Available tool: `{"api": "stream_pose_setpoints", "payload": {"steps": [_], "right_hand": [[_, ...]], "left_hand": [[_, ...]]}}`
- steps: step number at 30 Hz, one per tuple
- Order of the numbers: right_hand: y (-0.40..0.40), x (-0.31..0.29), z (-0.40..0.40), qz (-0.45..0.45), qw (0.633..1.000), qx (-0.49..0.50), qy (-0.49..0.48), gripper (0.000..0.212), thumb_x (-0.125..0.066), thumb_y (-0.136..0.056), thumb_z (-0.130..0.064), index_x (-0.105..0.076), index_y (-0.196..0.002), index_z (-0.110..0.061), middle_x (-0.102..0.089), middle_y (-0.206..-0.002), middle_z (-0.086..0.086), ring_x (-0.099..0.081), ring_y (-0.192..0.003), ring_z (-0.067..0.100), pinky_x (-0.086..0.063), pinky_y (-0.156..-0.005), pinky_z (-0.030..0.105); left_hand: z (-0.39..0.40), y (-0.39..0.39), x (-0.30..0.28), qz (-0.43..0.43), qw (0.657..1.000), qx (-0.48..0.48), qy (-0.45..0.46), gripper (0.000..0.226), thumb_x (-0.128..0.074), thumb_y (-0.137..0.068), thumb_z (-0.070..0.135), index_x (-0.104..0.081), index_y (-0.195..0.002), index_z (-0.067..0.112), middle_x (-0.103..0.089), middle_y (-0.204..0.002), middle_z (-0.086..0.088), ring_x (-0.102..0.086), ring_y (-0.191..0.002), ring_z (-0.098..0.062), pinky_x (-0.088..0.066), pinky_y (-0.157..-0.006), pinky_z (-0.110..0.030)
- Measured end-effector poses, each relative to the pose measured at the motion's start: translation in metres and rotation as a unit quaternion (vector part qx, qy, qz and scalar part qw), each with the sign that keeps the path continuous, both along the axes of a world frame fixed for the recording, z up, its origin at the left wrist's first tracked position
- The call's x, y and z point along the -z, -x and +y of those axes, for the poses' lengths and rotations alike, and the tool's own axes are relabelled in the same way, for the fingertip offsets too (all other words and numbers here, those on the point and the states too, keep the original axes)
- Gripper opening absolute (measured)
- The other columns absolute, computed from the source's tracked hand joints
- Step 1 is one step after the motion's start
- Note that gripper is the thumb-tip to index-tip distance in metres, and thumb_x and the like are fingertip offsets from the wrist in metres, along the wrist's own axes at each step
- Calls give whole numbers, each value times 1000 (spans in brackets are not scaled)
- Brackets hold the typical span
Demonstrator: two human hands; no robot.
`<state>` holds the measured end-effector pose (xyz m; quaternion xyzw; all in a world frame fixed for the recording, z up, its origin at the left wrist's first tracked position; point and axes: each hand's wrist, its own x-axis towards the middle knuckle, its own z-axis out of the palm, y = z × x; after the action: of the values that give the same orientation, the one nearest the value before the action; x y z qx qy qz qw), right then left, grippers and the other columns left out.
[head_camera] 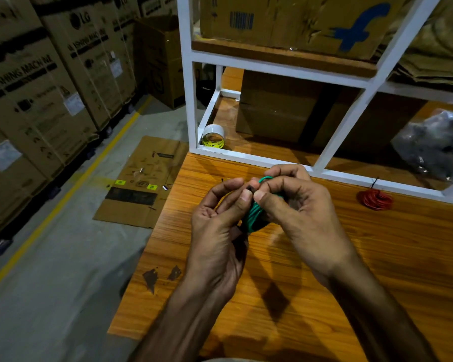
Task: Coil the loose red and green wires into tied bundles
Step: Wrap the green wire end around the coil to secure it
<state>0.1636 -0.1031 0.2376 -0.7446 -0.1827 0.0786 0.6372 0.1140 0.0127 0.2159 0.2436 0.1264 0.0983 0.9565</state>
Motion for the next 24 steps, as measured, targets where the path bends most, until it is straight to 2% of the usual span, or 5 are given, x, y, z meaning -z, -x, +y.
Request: {"api": "stream_pose_setpoints", "payload": {"steps": [4, 13, 16, 20, 24], "right_hand": [[-1, -4, -2, 39, 999, -12, 1, 19, -74, -90, -14, -77, -73, -24, -59, -114, -7, -62, -115, 11, -60, -87, 35], [-3, -5, -3, 75, 997, -8, -29, 15, -80, -83, -11, -76, -70, -15, -63, -113, -3, -65, -111, 10, -56, -82, 29], [-2, -6, 0, 78, 996, -2, -48, 7, -76, -73, -19, -76, -66, -19, -64, -110, -4, -67, -106, 6, -55, -80, 26], [-1, -8, -1, 76, 995, 1, -60, 26, -77, -84, -3, -75, -64, -19, -64, -110, 0, -68, -102, 2, -54, -79, 25], [0, -8, 0, 79, 994, -8, -71, 23, -78, -83, -5, -75, -65, -19, -63, -116, 6, -71, -113, 13, -56, -83, 29]], "left_hand": [[0, 2, 0, -3, 1000, -7, -11, 34, -67, -79, 0, -62, -112, 5, -74, -103, -16, -73, -96, -24, -63, -78, -33], [-4, 7, -2, -4, 999, -13, -46, 29, -67, -81, 2, -66, -109, 5, -75, -107, -16, -70, -107, -29, -54, -99, -41], [-6, 7, -4, -4, 999, -17, -46, 29, -66, -81, 1, -67, -110, 5, -75, -108, -17, -71, -107, -29, -55, -97, -40], [-7, 6, -7, -5, 999, -27, -37, 33, -66, -78, 0, -65, -111, 4, -75, -107, -17, -73, -102, -27, -56, -94, -39], [-6, 7, -7, -4, 999, -27, -30, 39, -67, -78, -1, -60, -116, 5, -75, -109, -18, -73, -103, -28, -60, -90, -37]]}}
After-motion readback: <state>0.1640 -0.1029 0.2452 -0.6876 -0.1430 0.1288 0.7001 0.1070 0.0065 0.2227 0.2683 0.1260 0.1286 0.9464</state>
